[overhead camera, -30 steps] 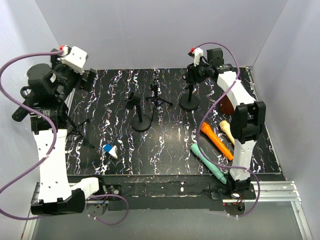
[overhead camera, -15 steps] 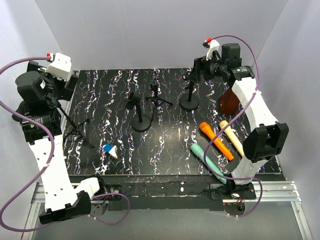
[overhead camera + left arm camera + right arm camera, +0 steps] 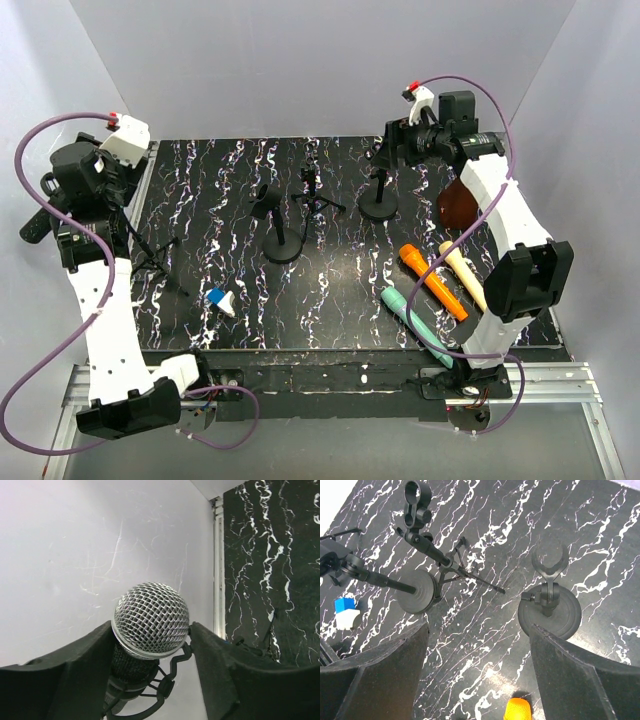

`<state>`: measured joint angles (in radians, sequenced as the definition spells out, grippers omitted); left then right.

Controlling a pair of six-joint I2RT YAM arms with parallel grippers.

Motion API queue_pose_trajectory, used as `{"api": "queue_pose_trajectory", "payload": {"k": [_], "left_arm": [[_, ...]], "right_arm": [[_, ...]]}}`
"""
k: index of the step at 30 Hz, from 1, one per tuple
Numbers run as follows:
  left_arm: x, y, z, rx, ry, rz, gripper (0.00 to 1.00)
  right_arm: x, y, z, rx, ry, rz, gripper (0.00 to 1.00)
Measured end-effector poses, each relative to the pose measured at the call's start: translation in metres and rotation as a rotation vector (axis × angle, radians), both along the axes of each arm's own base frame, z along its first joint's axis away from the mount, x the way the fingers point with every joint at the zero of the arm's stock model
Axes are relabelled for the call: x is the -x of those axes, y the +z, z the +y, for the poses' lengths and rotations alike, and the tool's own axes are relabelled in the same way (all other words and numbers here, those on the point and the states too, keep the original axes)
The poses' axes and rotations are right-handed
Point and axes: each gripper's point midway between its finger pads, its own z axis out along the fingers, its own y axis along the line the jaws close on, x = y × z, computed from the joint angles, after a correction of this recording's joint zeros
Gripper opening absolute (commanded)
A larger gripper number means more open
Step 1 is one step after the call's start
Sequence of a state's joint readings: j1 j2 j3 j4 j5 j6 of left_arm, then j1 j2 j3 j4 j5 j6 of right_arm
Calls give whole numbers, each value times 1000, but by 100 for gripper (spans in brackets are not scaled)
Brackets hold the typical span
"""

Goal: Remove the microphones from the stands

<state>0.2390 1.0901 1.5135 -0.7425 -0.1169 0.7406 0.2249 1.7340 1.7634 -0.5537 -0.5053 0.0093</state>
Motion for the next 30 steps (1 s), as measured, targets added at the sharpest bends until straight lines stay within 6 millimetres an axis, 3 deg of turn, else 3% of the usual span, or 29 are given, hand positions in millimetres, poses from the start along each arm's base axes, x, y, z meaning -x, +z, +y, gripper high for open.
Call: {"api": "queue_pose_trajectory", "payload": {"k": [7,9,11,17,30], "left_arm": [[-2,7,6,-23,23,-22,30],[-3,6,5,-25,17,-19,19],[-6,8,3,-19,-1,-22,0],[-15,20,-27,64,-152,-72,0],[-18,25,-120,383,-579,-107,0]], "right_arm": [[13,-17,0,-3,10,52,84],[16,-18,0,-6,13,58,84],[17,-18,0,-7,14,59,84],[19,-14,1,-15,22,49,83],[13,11,7,-46,44,-12,82]]}}
